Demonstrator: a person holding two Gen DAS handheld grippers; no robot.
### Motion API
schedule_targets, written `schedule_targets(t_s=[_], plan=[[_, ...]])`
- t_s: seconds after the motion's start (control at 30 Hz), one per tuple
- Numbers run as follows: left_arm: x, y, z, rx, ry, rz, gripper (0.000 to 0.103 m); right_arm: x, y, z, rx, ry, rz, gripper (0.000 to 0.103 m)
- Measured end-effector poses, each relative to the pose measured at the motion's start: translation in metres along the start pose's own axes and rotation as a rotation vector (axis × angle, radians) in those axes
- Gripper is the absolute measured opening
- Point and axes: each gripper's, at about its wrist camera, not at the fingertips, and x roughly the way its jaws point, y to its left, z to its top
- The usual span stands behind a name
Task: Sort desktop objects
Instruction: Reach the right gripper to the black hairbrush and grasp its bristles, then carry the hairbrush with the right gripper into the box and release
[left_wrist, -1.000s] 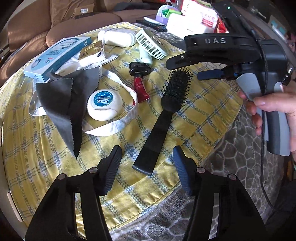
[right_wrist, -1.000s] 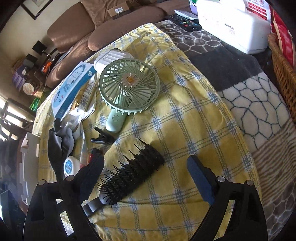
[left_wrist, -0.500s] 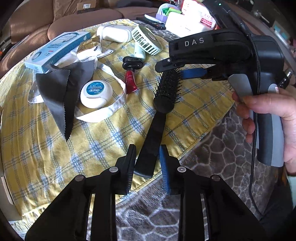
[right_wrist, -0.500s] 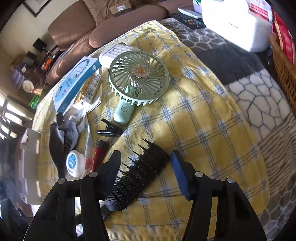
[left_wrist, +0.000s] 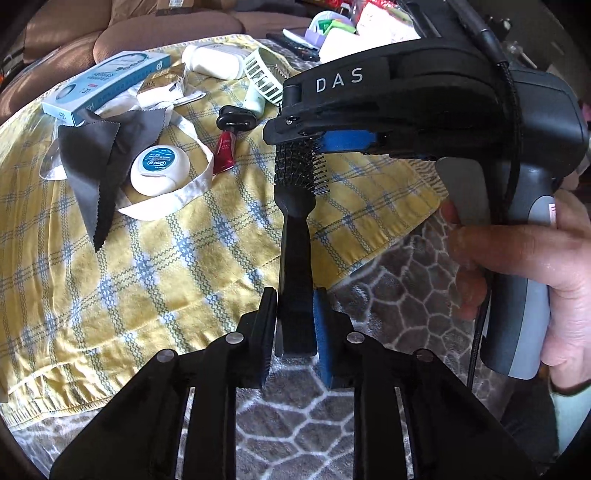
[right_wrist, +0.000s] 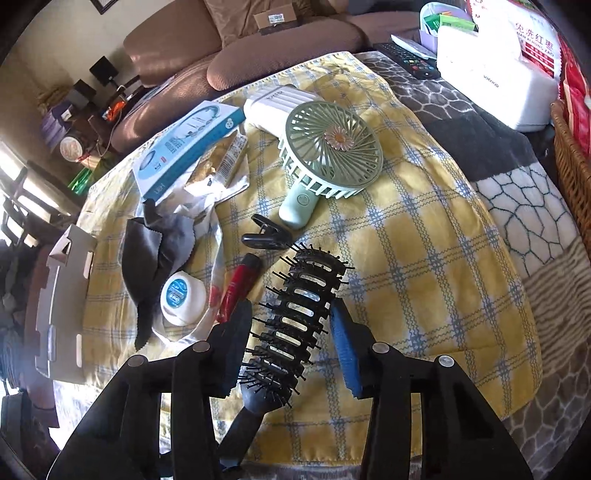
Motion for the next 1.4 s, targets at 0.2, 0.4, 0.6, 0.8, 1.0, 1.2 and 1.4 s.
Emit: schedule_targets(t_s=[0.2, 0.4, 0.6, 0.8, 1.0, 1.2, 1.4], plan=[[-0.032, 0.005, -0.003, -0.025, -0.042, -0.031, 0.008, -0.029, 0.023, 0.004, 0.000, -0.047, 0.091, 0.039], [-0.089, 0.032, -0.001, -0.056, -0.124, -0.011, 0.008, -0.051, 0.090, 0.017, -0.092, -0.085, 0.135, 0.039], [-0.139, 0.086, -0.016, -0.111, -0.209, 0.097, 0.016, -0.059, 0.151, 0.019, -0.147, -0.119, 0.177, 0.039], [-0.180, 0.137, -0.031, -0.153, -0.296, 0.148, 0.053, -0.074, 0.208, 0.010, -0.222, -0.136, 0.237, 0.038], [-0.210, 0.175, -0.035, -0.167, -0.356, 0.217, 0.063, -0.104, 0.276, 0.004, -0.345, -0.152, 0.310, 0.038], [-0.220, 0.189, -0.032, -0.105, -0.383, 0.225, 0.060, -0.125, 0.312, -0.006, -0.413, -0.136, 0.367, 0.034], [-0.205, 0.218, -0.044, -0.179, -0.322, 0.161, 0.007, -0.113, 0.337, -0.006, -0.419, -0.083, 0.383, 0.033]])
